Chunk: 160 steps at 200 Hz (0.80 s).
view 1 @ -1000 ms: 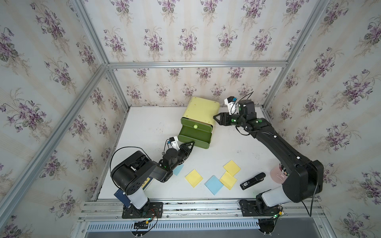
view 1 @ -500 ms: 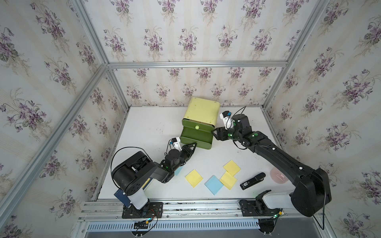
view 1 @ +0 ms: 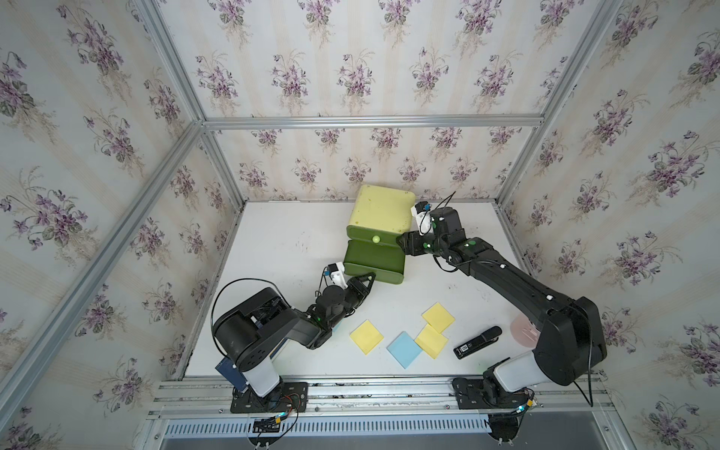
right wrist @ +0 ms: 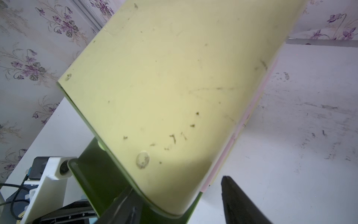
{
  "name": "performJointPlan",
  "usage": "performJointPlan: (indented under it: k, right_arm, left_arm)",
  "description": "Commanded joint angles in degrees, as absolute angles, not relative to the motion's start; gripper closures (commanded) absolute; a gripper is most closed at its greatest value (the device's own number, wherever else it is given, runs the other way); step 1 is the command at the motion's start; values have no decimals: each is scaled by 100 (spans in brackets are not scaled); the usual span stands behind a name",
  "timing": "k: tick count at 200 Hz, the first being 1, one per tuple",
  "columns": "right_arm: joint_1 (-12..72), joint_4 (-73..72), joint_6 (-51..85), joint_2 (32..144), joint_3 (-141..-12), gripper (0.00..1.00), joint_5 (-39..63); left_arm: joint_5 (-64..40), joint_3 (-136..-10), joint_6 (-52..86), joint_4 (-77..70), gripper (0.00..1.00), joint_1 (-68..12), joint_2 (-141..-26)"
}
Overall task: Please put the sticky notes in the drawer by color
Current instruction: Open the drawer in the storage box.
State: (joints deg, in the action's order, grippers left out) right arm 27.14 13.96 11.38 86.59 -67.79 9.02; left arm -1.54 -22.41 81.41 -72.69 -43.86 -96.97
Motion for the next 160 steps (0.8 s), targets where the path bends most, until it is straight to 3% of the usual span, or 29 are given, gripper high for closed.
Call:
performJointPlan:
  k: [1,29,111,133,160]
  right_arm:
    - [2690,1152,1144,8656,-6787,33,755]
    - [2692,1185,1162,8622,-6783,33,813]
    - [2691,1261,1236,8279,-6741,33,1022]
    - [2696,1349,1272,8130,-6703,32,1125]
    - [2692,1374,1344,7852,-6531,32,1245]
  left_arm:
    - [-65,-2267,8009,-7310,86,-4485,-9755]
    - [4,-2240,8064,-7433,62,-4535,-9865]
    - [52,-2063,8073,-7282,31,-4641,-9582]
    - [13,-1813,8079,-6612,23,-4632,-8973]
    - [-108,-1756,7730,-4440,21,-4631,-7481]
